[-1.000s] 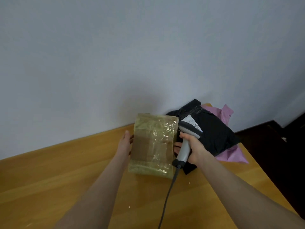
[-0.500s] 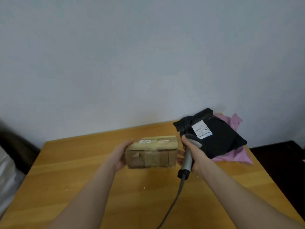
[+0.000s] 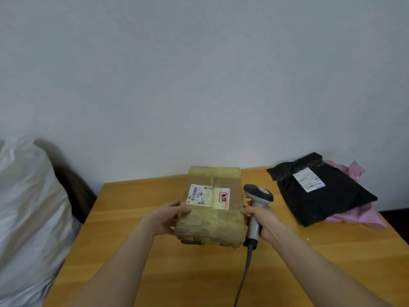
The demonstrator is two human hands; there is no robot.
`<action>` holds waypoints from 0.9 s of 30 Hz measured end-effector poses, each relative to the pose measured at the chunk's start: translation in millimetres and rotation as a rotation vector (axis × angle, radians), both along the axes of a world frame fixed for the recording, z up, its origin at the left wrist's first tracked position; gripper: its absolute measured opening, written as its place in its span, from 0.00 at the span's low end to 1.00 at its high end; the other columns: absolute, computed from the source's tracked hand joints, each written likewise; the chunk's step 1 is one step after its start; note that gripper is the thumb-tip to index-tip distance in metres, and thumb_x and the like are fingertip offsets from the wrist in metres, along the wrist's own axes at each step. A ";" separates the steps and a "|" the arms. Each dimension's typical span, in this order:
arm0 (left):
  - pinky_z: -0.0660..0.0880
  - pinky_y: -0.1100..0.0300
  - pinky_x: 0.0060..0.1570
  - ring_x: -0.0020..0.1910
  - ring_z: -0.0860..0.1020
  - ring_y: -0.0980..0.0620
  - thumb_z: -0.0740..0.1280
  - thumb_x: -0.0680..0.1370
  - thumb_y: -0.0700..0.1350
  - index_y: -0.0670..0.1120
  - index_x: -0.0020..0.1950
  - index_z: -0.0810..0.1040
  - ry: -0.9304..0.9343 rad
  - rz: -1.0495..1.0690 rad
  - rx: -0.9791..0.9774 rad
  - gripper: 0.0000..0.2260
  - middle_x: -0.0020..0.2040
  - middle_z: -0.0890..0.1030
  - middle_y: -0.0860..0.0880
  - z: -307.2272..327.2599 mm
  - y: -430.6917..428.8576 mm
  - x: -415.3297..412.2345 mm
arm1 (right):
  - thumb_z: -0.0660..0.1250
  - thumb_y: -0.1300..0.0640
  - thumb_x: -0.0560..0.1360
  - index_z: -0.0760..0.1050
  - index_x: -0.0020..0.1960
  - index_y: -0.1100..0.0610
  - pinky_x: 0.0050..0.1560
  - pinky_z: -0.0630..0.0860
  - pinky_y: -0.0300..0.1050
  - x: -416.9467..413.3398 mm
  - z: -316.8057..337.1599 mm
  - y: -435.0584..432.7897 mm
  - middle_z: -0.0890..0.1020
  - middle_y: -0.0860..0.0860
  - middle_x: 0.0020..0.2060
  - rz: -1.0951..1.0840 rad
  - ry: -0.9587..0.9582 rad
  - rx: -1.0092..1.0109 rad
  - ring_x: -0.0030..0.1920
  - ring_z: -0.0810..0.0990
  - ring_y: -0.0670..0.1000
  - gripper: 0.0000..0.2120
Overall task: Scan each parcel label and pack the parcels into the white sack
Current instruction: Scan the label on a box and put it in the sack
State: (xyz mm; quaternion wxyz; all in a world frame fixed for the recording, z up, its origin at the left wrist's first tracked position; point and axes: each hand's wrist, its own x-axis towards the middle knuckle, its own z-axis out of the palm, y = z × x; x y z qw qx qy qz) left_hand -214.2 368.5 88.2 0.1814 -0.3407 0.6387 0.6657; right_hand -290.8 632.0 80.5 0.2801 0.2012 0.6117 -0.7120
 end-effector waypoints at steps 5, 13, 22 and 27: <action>0.78 0.52 0.41 0.48 0.81 0.47 0.72 0.73 0.41 0.52 0.63 0.76 0.008 -0.017 -0.165 0.19 0.50 0.83 0.49 -14.7 -69.1 18.4 | 0.69 0.69 0.72 0.73 0.38 0.62 0.31 0.69 0.45 30.7 -11.7 -68.3 0.76 0.57 0.29 -0.043 0.037 0.133 0.30 0.73 0.54 0.07; 0.75 0.62 0.52 0.54 0.76 0.54 0.66 0.75 0.33 0.52 0.74 0.66 0.002 -0.586 -0.448 0.29 0.67 0.73 0.48 -41.3 -129.9 21.1 | 0.69 0.70 0.71 0.75 0.41 0.63 0.32 0.71 0.43 76.1 -40.9 -153.5 0.78 0.55 0.29 0.231 -0.002 0.190 0.29 0.74 0.51 0.05; 0.69 0.52 0.60 0.67 0.70 0.40 0.69 0.77 0.45 0.34 0.71 0.64 -0.195 0.057 -0.619 0.28 0.69 0.69 0.37 -104.7 -143.8 59.8 | 0.75 0.64 0.67 0.78 0.46 0.56 0.50 0.78 0.49 77.6 -85.6 -206.3 0.82 0.52 0.45 0.348 0.133 0.510 0.49 0.79 0.53 0.11; 0.72 0.51 0.54 0.65 0.71 0.41 0.68 0.77 0.52 0.39 0.73 0.62 -0.231 0.262 -0.102 0.30 0.69 0.71 0.41 -134.9 -132.4 77.8 | 0.76 0.56 0.66 0.75 0.62 0.62 0.65 0.72 0.59 54.9 -100.1 -201.0 0.76 0.58 0.63 0.400 0.172 0.695 0.65 0.72 0.59 0.26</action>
